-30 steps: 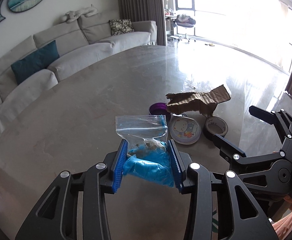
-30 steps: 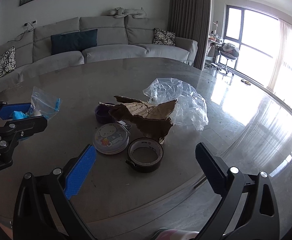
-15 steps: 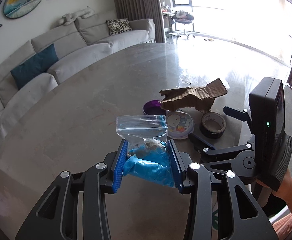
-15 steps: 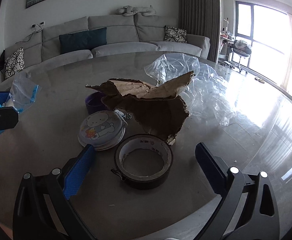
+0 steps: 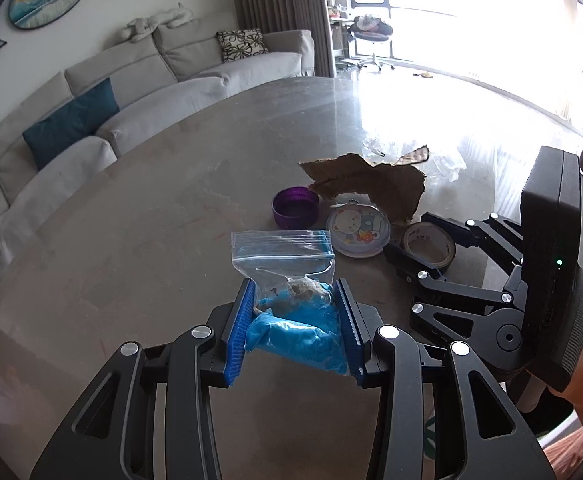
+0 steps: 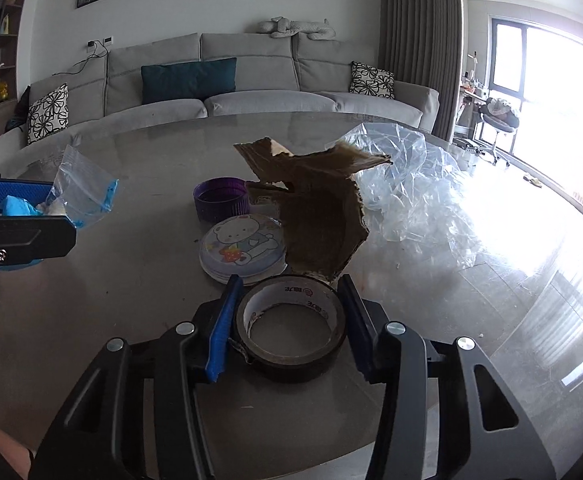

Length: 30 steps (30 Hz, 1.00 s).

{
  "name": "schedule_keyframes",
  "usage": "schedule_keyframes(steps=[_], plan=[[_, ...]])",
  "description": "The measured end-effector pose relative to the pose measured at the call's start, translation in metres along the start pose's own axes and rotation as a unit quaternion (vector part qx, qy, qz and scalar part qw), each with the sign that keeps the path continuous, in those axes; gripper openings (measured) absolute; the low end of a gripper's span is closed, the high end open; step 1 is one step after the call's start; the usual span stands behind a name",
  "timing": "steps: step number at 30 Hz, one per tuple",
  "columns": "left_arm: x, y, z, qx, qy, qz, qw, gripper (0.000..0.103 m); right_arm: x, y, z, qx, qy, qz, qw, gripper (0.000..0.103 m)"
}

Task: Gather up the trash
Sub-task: 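Grasp the black tape roll with the right gripper while the left holds the bag, then carry both items to the white bin and open the left gripper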

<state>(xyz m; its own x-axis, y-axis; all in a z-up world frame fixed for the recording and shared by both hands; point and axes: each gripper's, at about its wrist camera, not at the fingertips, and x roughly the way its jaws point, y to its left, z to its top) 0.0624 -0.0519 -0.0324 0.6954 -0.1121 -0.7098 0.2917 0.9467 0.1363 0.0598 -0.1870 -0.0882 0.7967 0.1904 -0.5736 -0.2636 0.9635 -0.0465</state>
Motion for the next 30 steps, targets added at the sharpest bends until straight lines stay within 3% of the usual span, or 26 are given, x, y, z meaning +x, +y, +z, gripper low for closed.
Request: schedule_keyframes(steps=[12, 30], plan=[[-0.022, -0.008, -0.011, -0.005, -0.013, -0.004, 0.9999, 0.042, -0.058, 0.011, 0.007, -0.025, -0.018, -0.011, 0.999, 0.050], [-0.069, -0.051, -0.023, 0.019, -0.033, -0.029, 0.9988, 0.042, -0.127, 0.016, 0.003, -0.041, -0.028, -0.028, 0.998, 0.050]])
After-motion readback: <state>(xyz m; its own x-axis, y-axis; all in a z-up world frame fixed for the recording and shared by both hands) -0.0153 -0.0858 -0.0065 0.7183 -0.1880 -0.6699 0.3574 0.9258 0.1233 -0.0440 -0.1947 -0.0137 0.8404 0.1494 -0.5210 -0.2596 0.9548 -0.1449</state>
